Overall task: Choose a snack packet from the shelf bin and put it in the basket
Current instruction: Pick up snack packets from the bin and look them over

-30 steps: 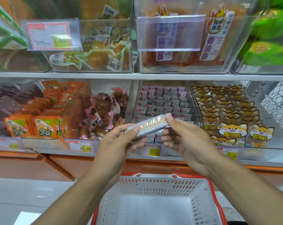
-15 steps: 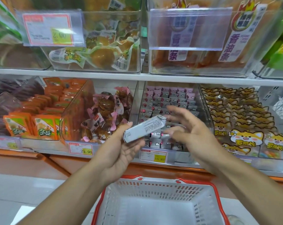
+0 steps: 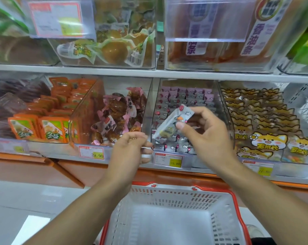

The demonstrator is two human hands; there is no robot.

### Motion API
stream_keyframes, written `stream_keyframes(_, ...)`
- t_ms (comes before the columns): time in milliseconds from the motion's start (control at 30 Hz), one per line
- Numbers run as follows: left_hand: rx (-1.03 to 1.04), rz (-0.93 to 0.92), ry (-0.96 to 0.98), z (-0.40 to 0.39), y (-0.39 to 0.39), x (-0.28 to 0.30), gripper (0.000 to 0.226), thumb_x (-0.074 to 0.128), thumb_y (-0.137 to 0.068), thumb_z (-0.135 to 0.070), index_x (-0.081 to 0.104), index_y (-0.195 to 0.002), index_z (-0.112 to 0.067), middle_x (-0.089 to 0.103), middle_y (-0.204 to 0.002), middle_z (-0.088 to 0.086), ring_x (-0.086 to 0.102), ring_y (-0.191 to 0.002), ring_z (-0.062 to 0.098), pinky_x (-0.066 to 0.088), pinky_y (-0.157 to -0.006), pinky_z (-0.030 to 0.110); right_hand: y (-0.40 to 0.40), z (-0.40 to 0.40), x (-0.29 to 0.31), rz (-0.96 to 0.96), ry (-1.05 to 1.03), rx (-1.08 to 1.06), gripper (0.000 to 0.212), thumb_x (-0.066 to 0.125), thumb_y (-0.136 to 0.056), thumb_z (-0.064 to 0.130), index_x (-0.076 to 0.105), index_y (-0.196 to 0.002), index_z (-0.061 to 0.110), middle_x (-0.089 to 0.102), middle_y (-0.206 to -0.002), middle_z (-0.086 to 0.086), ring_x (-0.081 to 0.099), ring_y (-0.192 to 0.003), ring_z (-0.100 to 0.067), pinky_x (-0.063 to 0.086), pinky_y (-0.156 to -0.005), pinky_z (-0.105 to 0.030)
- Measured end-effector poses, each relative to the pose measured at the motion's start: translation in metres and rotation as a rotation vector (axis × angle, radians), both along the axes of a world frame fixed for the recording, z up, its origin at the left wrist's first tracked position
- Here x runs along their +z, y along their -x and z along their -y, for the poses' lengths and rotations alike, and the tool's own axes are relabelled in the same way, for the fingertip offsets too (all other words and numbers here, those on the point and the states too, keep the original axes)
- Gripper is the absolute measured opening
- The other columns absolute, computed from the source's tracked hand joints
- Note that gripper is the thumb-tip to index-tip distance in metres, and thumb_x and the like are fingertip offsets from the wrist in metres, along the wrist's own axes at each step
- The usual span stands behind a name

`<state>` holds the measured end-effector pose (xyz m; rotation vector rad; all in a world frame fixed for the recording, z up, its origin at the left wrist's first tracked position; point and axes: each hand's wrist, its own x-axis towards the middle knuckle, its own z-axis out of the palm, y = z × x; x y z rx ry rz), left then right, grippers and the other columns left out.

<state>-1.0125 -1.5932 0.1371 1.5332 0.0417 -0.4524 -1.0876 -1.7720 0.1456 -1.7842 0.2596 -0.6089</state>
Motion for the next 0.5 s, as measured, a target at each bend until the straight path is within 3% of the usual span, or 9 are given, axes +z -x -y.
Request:
stream_keyframes(100, -0.055, 0.105, -0.109, -0.004, 0.004, -0.002, 0.009, 0.065, -0.096, -0.014, 0.067, -0.105, -0.017, 0.075, -0.076, -0.004, 0.068, -0.069, 0.009, 0.058, -0.075, 0.037, -0.001, -0.014, -0.006, -0.019, 0.152, 0.007, 0.02, 0.074, -0.091, 0.029, 0.063, -0.105, 0.039, 0.072, -0.096, 0.018, 0.068, -0.083, -0.012, 0.056, -0.076, -0.038)
stream_keyframes(167, -0.142, 0.182, -0.2, -0.006, 0.006, -0.002, 0.005, 0.069, -0.094, -0.014, 0.069, -0.099, -0.017, 0.072, -0.074, 0.001, 0.067, -0.071, 0.016, 0.056, -0.076, 0.037, -0.003, -0.019, -0.009, -0.02, 0.168, -0.02, 0.017, 0.073, -0.092, 0.032, 0.063, -0.104, 0.038, 0.071, -0.094, 0.019, 0.067, -0.078, -0.017, 0.056, -0.074, -0.043)
stream_keyframes(233, -0.244, 0.242, -0.288, -0.006, 0.01, -0.004, 0.007, 0.069, -0.094, -0.014, 0.071, -0.096, -0.02, 0.073, -0.075, 0.002, 0.069, -0.073, 0.018, 0.055, -0.073, 0.032, -0.007, -0.017, -0.009, -0.012, 0.152, -0.059, 0.016, 0.072, -0.092, 0.031, 0.062, -0.102, 0.037, 0.071, -0.093, 0.019, 0.067, -0.081, -0.011, 0.056, -0.076, -0.04)
stream_keyframes(367, -0.39, 0.276, -0.414, -0.003, 0.013, -0.015, 0.04, 0.066, -0.095, -0.019, 0.061, -0.133, -0.03, 0.075, -0.081, 0.0, 0.074, -0.079, 0.02, 0.059, -0.08, 0.037, -0.009, -0.011, -0.01, -0.063, 0.185, -0.065, 0.023, 0.074, -0.091, 0.028, 0.06, -0.103, 0.041, 0.07, -0.092, 0.018, 0.066, -0.089, -0.004, 0.055, -0.081, -0.036)
stream_keyframes(500, -0.552, 0.292, -0.546, -0.002, 0.013, -0.023, 0.074, 0.059, -0.094, -0.02, 0.027, -0.156, -0.042, 0.075, -0.08, -0.003, 0.071, -0.068, 0.019, 0.055, -0.054, 0.03, -0.009, -0.011, -0.003, 0.067, 0.122, -0.139, 0.019, 0.073, -0.093, 0.026, 0.061, -0.103, 0.038, 0.07, -0.093, 0.019, 0.067, -0.085, -0.006, 0.057, -0.075, -0.031)
